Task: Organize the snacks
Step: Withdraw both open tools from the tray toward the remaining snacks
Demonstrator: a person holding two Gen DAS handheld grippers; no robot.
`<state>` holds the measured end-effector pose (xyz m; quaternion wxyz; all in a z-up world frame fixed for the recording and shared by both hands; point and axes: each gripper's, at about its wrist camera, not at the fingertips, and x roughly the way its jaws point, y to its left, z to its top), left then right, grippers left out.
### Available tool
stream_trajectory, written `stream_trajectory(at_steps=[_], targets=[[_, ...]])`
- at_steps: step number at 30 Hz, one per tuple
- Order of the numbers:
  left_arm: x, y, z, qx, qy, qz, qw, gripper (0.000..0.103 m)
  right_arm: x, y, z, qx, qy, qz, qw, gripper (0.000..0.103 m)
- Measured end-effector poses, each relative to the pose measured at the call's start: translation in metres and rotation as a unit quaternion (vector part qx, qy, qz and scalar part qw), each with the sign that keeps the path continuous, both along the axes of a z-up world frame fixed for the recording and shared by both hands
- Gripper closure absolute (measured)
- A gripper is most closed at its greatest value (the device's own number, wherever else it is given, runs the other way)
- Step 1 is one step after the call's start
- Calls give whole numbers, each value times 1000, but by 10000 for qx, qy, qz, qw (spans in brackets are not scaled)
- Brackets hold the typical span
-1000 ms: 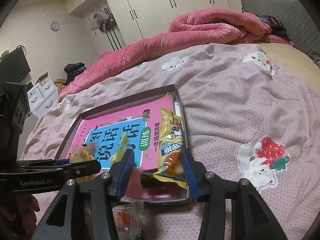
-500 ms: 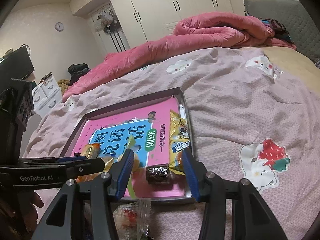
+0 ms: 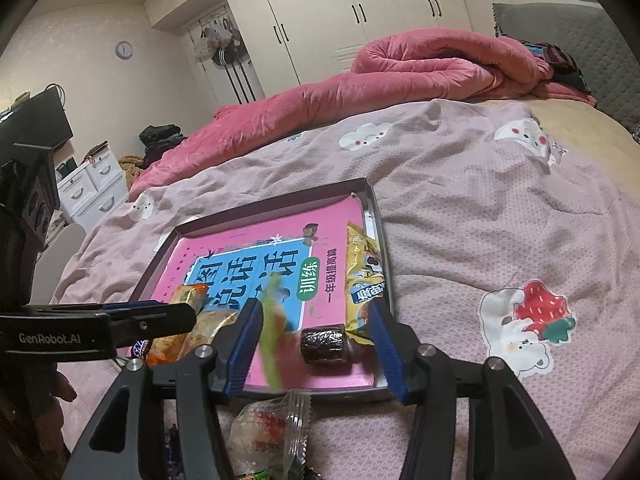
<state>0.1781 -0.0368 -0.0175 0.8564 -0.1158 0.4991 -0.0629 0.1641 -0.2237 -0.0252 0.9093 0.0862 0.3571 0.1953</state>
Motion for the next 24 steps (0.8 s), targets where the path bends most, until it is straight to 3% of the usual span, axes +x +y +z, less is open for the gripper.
stream_trajectory(at_steps=[11,24], targets=[[-17,20,14,38,-144,161,9998,28,-15,6,10,-110,-102,165,9998,44],[-35,44,30,103,-323,373,9987,28,-29,11,19,-208,-138,244,9994,42]])
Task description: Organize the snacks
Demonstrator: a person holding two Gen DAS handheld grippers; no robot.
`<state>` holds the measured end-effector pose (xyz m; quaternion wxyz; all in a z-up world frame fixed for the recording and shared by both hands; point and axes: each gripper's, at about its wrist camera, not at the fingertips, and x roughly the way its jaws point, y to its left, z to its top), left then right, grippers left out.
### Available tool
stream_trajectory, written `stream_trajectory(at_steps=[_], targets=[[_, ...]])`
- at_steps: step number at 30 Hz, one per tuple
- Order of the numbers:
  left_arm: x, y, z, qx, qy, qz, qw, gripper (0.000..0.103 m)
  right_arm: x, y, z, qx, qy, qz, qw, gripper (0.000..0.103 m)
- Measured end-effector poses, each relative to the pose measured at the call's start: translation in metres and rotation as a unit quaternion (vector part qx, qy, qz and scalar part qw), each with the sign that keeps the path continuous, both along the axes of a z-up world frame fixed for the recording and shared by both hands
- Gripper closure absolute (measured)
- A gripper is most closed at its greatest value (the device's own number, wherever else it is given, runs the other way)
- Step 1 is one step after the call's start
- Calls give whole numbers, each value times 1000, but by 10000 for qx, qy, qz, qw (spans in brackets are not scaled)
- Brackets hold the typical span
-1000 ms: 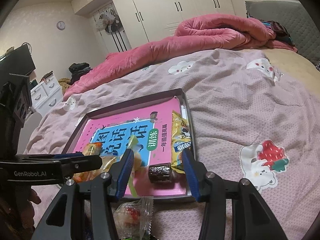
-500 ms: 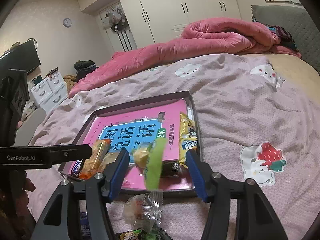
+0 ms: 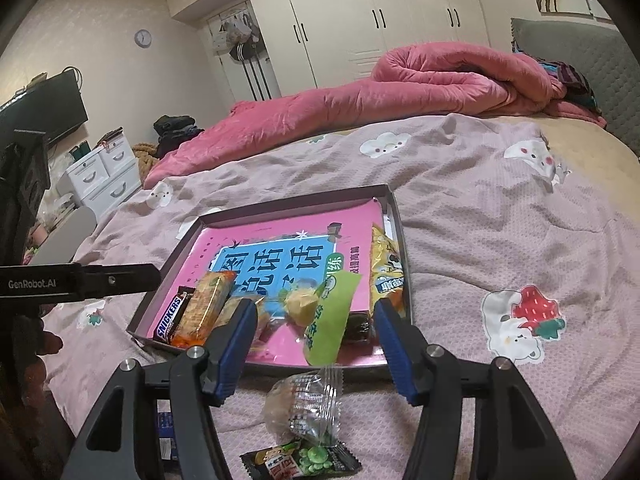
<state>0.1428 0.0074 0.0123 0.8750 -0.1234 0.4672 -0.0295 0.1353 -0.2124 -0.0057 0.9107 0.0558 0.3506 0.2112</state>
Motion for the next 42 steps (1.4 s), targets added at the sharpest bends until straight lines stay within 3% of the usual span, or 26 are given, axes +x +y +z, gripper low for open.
stream_trajectory(at_steps=[20,42], targets=[[-35,23,-2,31,48,87,9999,28,-22,7,8,-202,18,49,9998,38],[-54,10,-9,97,105,-297,9995,28,-40,14,6,-293,205,229,9991,36]])
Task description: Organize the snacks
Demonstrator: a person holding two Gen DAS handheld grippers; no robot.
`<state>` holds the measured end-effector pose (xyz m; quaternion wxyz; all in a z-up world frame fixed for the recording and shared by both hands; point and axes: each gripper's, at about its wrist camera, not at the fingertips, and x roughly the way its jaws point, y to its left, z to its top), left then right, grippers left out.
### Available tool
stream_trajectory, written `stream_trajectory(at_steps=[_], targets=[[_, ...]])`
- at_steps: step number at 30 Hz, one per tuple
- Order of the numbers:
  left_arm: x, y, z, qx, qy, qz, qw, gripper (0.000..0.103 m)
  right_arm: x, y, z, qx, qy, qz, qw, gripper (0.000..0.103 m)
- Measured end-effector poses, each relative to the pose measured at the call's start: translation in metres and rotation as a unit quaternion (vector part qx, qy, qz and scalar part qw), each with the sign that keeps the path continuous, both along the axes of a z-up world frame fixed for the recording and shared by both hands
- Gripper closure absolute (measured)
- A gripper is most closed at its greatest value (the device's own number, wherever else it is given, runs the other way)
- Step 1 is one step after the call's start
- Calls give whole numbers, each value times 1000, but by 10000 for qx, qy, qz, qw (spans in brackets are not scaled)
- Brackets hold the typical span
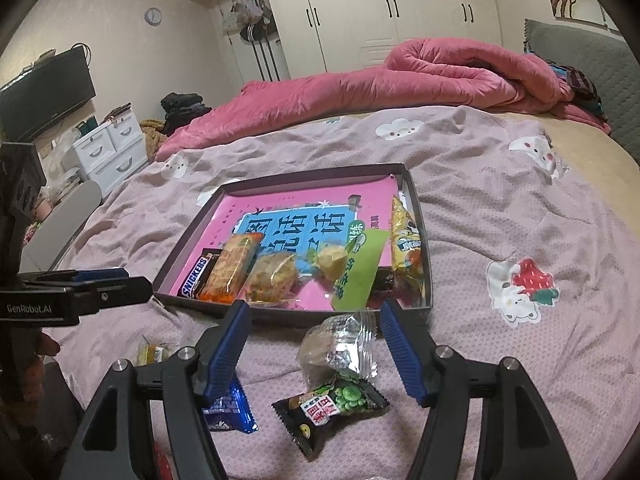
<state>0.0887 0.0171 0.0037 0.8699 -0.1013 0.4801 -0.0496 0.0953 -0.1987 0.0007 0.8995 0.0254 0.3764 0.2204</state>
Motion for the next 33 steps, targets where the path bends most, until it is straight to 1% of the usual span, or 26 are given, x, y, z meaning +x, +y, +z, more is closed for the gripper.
stream_trajectory(at_steps=[11,16,20,33], targets=[[-10,-12,-5,96,65,-217,9997,28,-6,4,1,-73,20,107,9999,35],[-15,-19,-12,108,165,-405,9990,28,-7,4,-3,-93,112,113,9998,32],[-20,-24,-20,95,247,-557,9981,27,-8,5,-5,-144,144,125,9997,32],[-26,-37,-33,134,411,-817,9957,27,-12,10,-8,-229,202,224,9993,32]])
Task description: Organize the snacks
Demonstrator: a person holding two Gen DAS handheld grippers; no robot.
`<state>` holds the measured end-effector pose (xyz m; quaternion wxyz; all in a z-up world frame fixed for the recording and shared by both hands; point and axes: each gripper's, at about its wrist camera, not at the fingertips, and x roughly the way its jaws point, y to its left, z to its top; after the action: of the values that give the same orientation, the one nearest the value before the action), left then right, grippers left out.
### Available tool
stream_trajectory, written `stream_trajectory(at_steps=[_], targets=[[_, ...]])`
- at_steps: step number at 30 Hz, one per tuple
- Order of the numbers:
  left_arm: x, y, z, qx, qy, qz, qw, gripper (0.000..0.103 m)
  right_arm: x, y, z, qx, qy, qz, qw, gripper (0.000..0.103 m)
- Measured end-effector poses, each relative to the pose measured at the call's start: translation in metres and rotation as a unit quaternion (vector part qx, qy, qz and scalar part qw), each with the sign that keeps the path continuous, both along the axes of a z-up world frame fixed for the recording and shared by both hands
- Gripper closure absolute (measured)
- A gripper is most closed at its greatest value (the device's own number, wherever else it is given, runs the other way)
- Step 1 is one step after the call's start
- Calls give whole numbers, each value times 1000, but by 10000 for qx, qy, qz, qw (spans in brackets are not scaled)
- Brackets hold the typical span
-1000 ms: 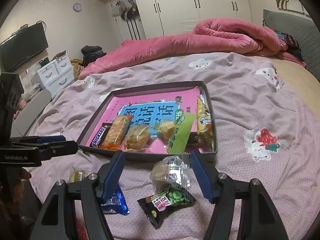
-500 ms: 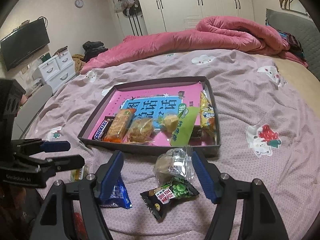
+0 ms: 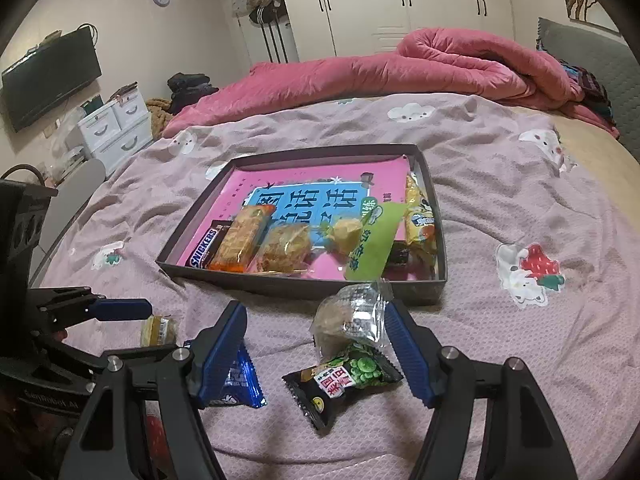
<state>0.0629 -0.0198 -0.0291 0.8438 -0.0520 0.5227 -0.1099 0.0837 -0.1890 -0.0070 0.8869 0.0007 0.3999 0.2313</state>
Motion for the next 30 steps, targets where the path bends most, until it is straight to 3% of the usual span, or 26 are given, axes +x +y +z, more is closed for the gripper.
stream_trajectory(at_steps=[30], targets=[[5,-20,-36,175,354,-314,9987,27,18,2,-38,-257,554,-114,9981,30]])
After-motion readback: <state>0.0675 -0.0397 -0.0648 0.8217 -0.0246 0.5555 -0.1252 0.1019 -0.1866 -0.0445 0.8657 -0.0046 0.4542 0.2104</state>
